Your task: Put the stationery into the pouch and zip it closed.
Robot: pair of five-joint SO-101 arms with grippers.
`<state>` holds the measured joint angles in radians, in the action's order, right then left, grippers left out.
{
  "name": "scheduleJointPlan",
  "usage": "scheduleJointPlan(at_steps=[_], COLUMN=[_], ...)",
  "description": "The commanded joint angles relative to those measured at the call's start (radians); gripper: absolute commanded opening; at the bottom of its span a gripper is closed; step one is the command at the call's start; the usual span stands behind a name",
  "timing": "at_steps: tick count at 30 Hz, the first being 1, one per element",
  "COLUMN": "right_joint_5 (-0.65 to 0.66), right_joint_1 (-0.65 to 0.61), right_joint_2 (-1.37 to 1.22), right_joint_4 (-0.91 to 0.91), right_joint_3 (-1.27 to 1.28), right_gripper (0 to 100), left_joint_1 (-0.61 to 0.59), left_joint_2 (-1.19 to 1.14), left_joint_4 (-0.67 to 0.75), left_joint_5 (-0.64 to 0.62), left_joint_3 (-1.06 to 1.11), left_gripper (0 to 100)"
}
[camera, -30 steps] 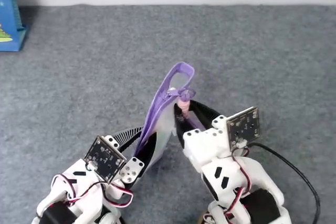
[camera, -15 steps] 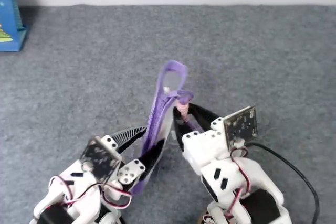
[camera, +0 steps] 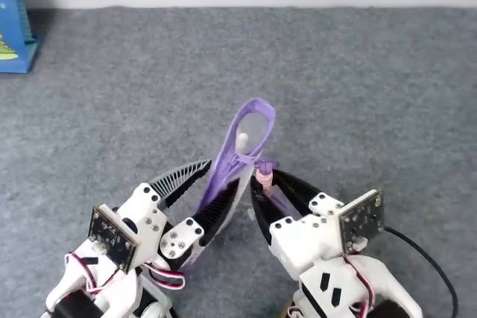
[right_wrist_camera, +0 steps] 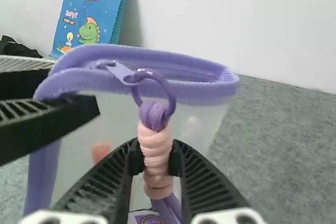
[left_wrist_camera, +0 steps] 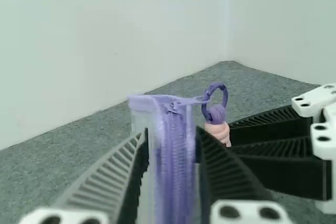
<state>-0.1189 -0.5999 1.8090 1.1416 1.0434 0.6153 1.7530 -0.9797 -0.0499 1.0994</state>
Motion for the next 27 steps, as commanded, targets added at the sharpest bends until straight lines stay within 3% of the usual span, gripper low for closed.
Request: scheduleJointPlan(at_steps=[1, 3, 7, 15, 27], right_joint_5=[0.012, 0.012, 0.012, 0.091, 0.087], right_joint_1=[-0.007, -0.005, 0.004, 0.2, 0.387], right_joint_2=[0.005, 0.005, 0.002, 0.001, -0.001], right_joint_4=[0.005, -0.001, -0.022, -0.183, -0.424], right_joint_3=[-0.011, -0.011, -0.008, 0.072, 0.285], right_gripper=[0.7, 0.7, 0.7, 0.7, 0.7], left_joint_1=[-0.009, -0.009, -0.009, -0.009, -0.003], left_joint_2=[-0.002, -0.002, 0.005, 0.006, 0.008], left_joint_4=[0.028, 0.031, 0.009, -0.14, -0.33], left_joint_5=[0.046, 0.071, 0.074, 0.072, 0.078], left_joint_3=[-0.033, -0.016, 0.001, -0.088, -0.291], left_gripper=[6, 1, 1, 1, 1])
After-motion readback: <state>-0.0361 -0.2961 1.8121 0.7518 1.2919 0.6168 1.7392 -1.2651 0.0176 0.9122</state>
